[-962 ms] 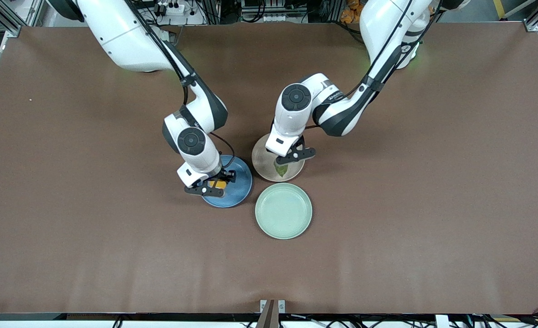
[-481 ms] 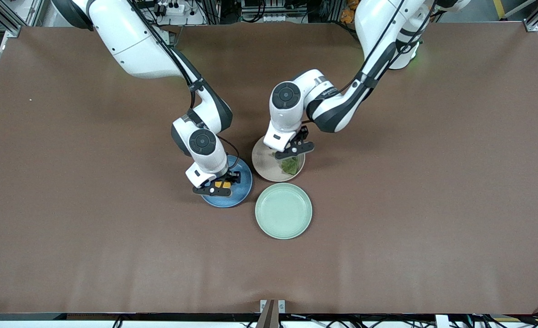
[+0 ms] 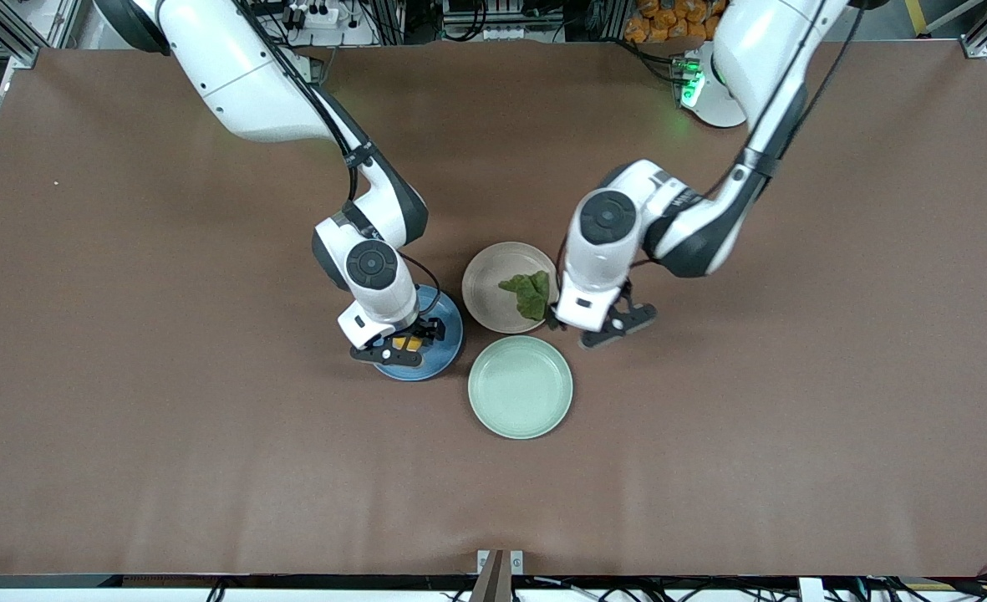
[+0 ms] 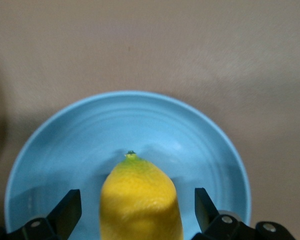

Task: Place lemon and lettuce in plates
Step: 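Lower and release the lettuce on the beige plate while the right gripper lowers the lemon, then open the right gripper to release the lemon on the blue plate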

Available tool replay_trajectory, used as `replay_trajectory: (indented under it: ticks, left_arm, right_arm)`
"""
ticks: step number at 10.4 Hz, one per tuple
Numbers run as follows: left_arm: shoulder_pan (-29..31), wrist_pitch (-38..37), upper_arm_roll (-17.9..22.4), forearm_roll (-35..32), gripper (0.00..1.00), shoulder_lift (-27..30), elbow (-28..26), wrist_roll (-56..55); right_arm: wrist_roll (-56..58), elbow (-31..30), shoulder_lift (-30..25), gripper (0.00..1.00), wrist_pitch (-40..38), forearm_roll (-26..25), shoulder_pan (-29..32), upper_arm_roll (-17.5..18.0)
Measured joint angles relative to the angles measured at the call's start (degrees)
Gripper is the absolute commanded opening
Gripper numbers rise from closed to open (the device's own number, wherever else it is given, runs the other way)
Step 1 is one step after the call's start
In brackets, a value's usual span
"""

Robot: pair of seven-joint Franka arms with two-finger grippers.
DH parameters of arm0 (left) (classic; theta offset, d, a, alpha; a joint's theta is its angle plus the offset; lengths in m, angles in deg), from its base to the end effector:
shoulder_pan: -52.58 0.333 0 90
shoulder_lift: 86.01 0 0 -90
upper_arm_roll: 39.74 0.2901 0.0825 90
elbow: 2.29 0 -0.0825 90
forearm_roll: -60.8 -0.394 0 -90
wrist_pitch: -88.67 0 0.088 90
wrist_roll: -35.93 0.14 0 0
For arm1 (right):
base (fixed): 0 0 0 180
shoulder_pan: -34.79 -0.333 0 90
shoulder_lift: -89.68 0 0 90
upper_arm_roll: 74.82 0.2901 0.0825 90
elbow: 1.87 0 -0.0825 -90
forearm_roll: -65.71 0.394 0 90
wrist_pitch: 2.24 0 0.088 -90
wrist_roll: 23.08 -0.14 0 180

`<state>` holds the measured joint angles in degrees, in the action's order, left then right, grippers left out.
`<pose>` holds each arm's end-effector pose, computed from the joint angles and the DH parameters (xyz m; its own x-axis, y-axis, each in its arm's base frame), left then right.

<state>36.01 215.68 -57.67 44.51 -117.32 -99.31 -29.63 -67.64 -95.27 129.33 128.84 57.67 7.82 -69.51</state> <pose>0.5682 -0.3551 0.2315 0.9136 0.4015 0.0641 0.4035 -0.9147 -0.0217 0.5776 0.3525 0.1538 0.9901 -0.1401 0.0083 -0.1403 -0.9887 0.0533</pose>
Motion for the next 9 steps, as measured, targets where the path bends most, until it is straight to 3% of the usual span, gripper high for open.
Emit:
replay_trajectory:
  ticks: [2,4,9]
  left_arm:
    - [6.57,-0.01,0.18,-0.18,1.0,0.4,1.24,8.72]
    - [14.21,-0.8,0.01,-0.19,1.0,1.68,1.63,18.0]
    - [18.09,-16.33,-0.04,0.76,1.0,4.08,-0.29,26.5]
  right_arm:
    - [0.28,6.94,-0.28,1.0,-9.39,1.35,0.11,-0.16]
    - [4.14,12.02,-1.6,1.0,-13.87,5.91,0.52,-1.9]
    - [25.04,13.04,-9.16,1.0,-24.89,14.17,2.1,-16.34]
